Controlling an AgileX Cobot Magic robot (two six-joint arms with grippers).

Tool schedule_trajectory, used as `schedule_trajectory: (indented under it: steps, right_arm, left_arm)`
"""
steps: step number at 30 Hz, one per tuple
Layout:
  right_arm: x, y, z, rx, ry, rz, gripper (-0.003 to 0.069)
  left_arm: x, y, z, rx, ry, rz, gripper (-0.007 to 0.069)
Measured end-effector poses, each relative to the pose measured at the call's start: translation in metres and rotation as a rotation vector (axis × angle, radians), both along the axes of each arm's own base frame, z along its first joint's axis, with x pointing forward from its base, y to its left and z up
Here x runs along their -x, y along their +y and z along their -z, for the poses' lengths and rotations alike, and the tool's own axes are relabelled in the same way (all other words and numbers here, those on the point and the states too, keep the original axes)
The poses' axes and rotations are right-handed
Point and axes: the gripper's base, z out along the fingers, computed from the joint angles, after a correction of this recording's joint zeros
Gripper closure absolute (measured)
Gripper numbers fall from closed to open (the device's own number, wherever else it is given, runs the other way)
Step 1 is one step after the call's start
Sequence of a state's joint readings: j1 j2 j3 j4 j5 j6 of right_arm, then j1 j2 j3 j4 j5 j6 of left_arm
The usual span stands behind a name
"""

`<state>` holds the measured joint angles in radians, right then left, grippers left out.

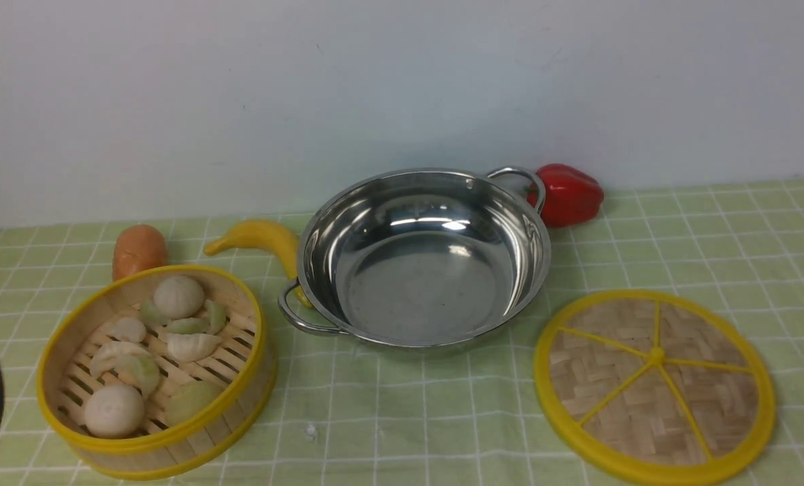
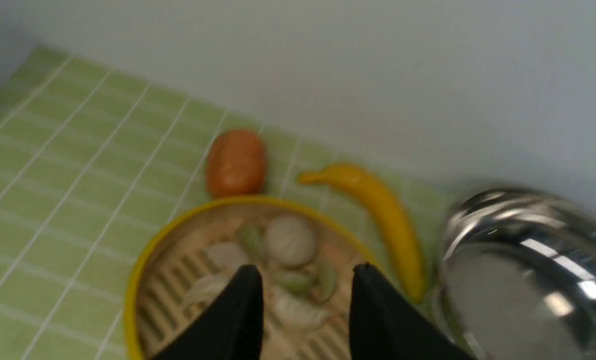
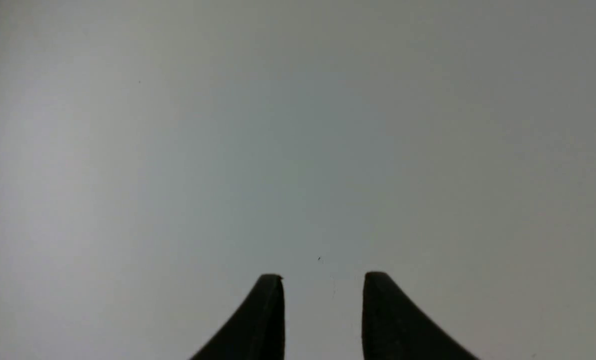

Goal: Place the steamer in the pot on the green tablecloth, and put the lid on the steamer.
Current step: 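Grasp the rim of the steamer basket holding the buns with the left gripper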

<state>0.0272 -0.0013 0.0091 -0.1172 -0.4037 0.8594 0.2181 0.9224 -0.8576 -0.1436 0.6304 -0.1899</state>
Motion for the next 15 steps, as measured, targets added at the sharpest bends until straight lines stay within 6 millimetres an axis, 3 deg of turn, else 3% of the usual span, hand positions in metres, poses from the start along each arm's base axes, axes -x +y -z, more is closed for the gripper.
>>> schedule_trajectory:
  steps: [6,7,9,13,14,15]
  right_arm:
    - [-0.001,0.004,0.002,0.057,0.022,-0.017,0.0419]
    - [-0.001,0.004,0.002,0.064,0.023,-0.018,0.0419]
    - [-0.001,0.007,0.004,0.088,0.038,-0.037,0.0419]
    - [-0.002,0.010,0.005,0.103,0.054,-0.069,0.0419]
    - [-0.002,0.010,0.006,0.104,0.056,-0.073,0.0419]
    - [-0.002,0.011,0.006,0.100,0.061,-0.086,0.0419]
  left_arm:
    - [-0.051,0.048,0.022,-0.028,0.420,-0.087,0.0382]
    - [-0.053,0.049,0.022,-0.028,0.426,-0.087,0.0382]
    - [-0.074,0.060,0.041,-0.047,0.568,-0.034,0.0382]
    - [-0.096,0.064,0.072,-0.037,0.677,0.081,0.0382]
    - [-0.096,0.064,0.072,-0.040,0.675,0.088,0.0382]
    - [-0.104,0.066,0.088,-0.036,0.719,0.128,0.0382]
